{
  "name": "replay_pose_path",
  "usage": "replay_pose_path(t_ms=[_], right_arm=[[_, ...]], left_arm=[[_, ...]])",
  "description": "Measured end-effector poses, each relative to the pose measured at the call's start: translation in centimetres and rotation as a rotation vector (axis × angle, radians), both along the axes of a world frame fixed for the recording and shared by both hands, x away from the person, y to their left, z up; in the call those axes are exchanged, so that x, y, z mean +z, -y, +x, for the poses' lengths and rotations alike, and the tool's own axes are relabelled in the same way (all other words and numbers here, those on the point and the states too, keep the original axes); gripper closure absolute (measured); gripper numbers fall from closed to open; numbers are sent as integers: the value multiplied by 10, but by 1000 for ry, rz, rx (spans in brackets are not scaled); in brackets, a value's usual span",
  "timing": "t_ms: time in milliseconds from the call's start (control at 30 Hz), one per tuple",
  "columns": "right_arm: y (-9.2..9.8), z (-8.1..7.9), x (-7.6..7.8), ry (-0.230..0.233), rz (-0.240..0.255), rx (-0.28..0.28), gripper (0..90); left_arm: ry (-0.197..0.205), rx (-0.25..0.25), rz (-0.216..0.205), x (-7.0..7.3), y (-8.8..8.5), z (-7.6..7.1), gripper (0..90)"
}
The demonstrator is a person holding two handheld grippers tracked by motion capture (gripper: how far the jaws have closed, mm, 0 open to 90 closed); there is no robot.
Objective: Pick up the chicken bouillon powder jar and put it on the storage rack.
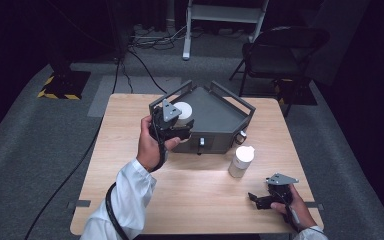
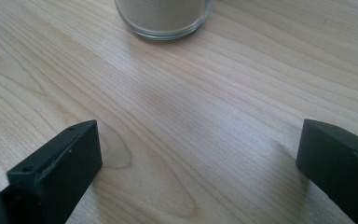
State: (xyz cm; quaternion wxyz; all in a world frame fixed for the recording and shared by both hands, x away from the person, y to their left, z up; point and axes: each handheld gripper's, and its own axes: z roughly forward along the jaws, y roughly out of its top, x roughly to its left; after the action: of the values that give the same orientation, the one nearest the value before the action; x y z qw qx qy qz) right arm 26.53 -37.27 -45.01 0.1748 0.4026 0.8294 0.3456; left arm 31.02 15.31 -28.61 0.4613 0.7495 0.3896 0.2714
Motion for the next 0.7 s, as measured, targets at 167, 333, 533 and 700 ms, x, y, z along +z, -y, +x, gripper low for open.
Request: replay_pose_path(t_ms=[167,333,533,700], right_arm=[[0,0,0,0,0,0,0],[0,0,0,0,0,0,0],[0,0,0,0,0,0,0],[0,0,0,0,0,0,0]], left_arm=[[-3,12,-6,5,0,9,340],[-4,15,-15,7,2,19,340],[0,24,-18,7,7,28,340],[3,31,-19,8,11,35,340]])
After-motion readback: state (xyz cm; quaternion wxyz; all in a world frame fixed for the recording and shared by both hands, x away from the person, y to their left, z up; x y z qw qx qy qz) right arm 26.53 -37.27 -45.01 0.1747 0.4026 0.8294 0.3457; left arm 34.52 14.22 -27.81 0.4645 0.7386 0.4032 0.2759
